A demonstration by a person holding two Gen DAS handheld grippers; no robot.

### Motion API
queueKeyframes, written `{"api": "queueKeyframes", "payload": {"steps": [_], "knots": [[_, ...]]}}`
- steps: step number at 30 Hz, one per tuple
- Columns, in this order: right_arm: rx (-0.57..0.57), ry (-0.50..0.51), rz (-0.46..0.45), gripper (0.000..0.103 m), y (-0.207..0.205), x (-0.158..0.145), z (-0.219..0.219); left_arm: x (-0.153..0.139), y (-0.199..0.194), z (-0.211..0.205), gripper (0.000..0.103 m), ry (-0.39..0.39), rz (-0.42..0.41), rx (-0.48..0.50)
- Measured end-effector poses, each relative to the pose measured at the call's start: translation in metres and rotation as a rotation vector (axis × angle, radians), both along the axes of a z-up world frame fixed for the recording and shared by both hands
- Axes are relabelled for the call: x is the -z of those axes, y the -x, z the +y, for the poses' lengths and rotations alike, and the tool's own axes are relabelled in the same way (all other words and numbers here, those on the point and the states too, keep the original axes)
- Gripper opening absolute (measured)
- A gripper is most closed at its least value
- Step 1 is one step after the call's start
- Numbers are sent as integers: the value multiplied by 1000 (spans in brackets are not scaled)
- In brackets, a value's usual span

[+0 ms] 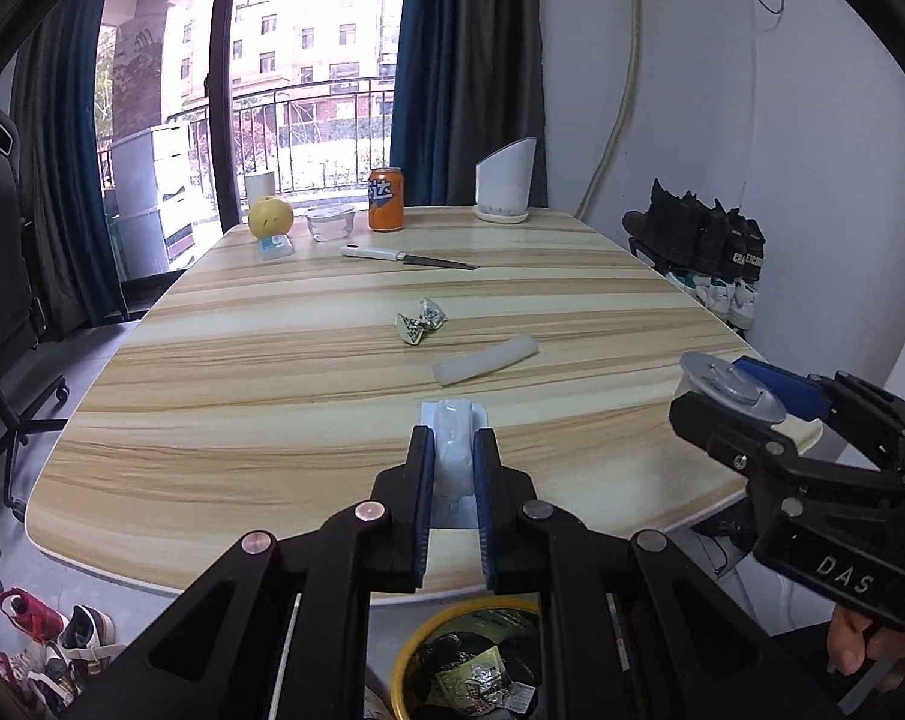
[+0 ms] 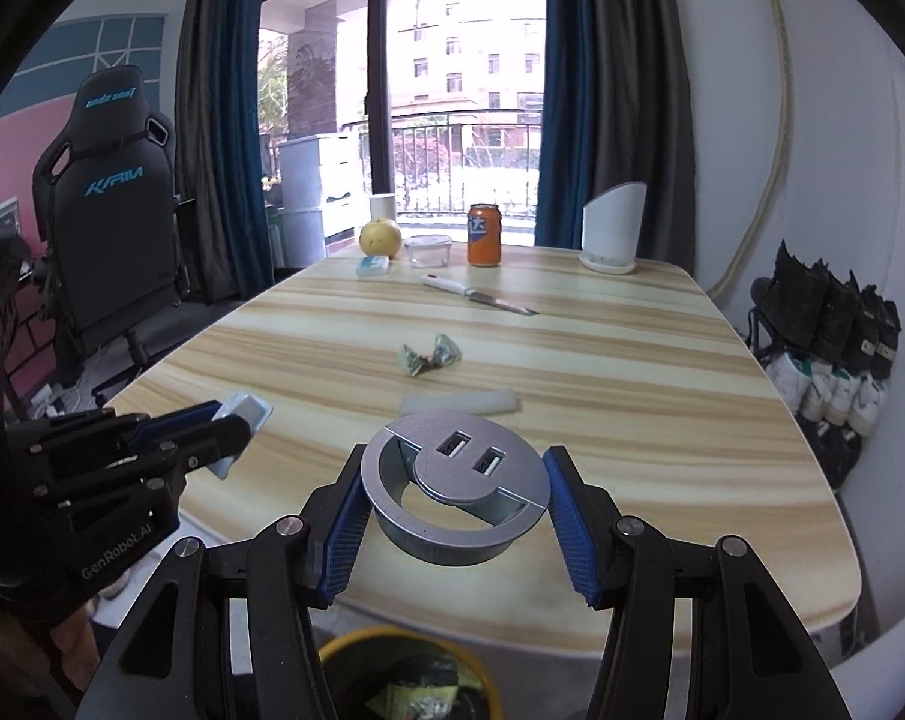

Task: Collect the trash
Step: 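Carry the white piece and grey lid down over the bin with both grippers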

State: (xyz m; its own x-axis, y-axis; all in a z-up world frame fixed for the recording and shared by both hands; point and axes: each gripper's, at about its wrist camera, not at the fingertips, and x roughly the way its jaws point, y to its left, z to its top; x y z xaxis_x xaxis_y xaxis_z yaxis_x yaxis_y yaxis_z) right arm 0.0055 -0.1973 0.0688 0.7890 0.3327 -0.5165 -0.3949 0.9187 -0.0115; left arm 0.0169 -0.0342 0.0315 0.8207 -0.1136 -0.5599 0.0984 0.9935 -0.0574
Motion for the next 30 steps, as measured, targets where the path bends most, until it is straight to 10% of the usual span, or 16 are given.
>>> {"api": "queueKeyframes", "payload": {"steps": [30], "knots": [[7,5,194,55,51,102,-12,78,50,-9,9,55,104,27]]}}
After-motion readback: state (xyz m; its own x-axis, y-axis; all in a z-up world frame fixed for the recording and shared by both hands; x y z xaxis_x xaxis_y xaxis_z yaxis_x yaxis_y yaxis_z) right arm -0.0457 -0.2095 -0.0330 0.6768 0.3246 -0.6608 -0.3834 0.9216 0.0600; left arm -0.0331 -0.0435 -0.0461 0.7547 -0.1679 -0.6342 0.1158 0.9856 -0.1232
